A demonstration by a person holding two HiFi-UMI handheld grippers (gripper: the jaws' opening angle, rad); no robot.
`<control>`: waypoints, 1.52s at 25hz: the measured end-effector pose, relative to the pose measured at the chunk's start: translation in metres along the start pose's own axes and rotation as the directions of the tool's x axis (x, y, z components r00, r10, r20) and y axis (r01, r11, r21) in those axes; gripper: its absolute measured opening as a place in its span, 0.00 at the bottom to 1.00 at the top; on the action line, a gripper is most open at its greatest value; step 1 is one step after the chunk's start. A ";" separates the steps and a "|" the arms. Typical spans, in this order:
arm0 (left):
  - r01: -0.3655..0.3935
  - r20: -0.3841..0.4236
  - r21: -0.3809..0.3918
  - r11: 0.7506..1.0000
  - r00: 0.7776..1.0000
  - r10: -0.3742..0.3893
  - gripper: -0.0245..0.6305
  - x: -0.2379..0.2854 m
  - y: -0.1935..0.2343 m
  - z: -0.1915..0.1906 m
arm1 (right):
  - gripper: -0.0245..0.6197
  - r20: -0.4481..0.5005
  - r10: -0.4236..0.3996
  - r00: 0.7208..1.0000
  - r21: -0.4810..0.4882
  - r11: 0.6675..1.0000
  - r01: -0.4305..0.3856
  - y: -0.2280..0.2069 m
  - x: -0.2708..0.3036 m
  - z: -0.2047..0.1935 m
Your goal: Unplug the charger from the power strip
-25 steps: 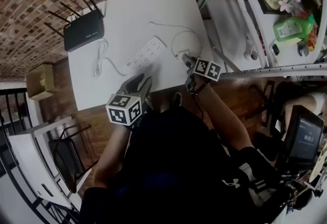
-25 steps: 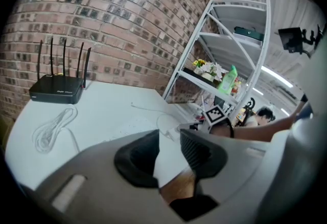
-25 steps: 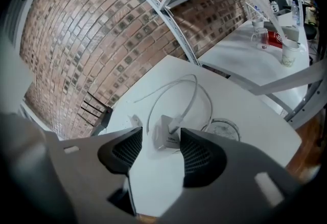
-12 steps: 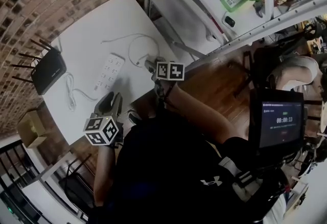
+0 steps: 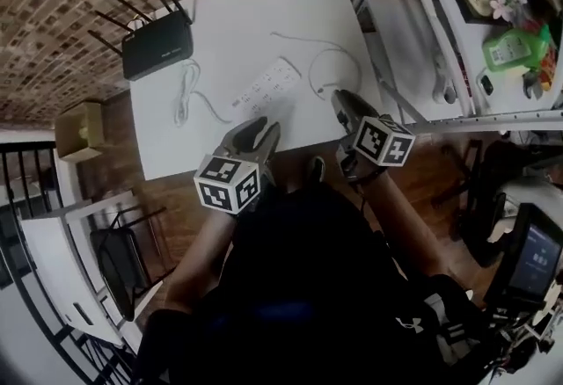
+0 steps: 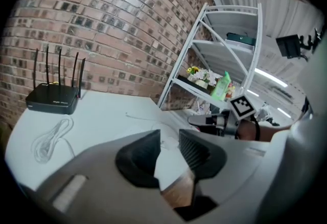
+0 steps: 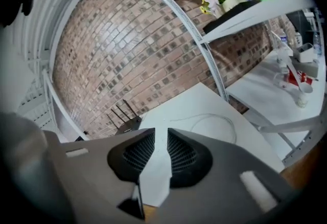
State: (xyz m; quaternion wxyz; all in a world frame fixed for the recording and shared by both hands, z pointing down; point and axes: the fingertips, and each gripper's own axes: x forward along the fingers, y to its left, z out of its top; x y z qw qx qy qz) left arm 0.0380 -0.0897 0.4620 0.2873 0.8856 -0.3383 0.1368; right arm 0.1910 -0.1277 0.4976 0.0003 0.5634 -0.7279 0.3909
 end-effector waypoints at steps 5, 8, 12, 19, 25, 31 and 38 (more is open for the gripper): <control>-0.008 0.055 0.012 1.000 0.998 0.008 0.21 -0.023 0.001 0.017 | 0.05 0.023 0.122 0.992 -0.208 0.971 -0.115 0.065 -0.013 0.008; -0.037 0.083 0.072 0.997 0.996 0.031 0.21 -0.033 -0.002 0.026 | 0.05 0.016 0.184 0.983 -0.365 0.916 -0.166 0.099 -0.021 0.010; -0.044 0.112 0.119 0.992 0.993 0.030 0.21 -0.039 -0.008 0.036 | 0.05 0.032 0.240 0.970 -0.509 0.839 -0.191 0.129 -0.028 0.012; -0.029 0.121 0.151 0.988 0.993 0.011 0.21 -0.037 -0.014 0.043 | 0.05 0.065 0.266 0.962 -0.568 0.803 -0.184 0.143 -0.032 0.020; -0.007 0.109 0.157 0.988 0.994 -0.010 0.21 -0.029 -0.019 0.043 | 0.05 0.071 0.246 0.967 -0.552 0.817 -0.167 0.134 -0.035 0.024; 0.006 0.100 0.177 0.984 0.995 -0.024 0.21 -0.026 -0.021 0.044 | 0.05 0.074 0.238 0.968 -0.547 0.822 -0.160 0.132 -0.033 0.025; 0.016 0.099 0.182 0.983 0.994 -0.035 0.21 -0.024 -0.018 0.047 | 0.05 0.072 0.229 0.971 -0.550 0.821 -0.153 0.132 -0.028 0.025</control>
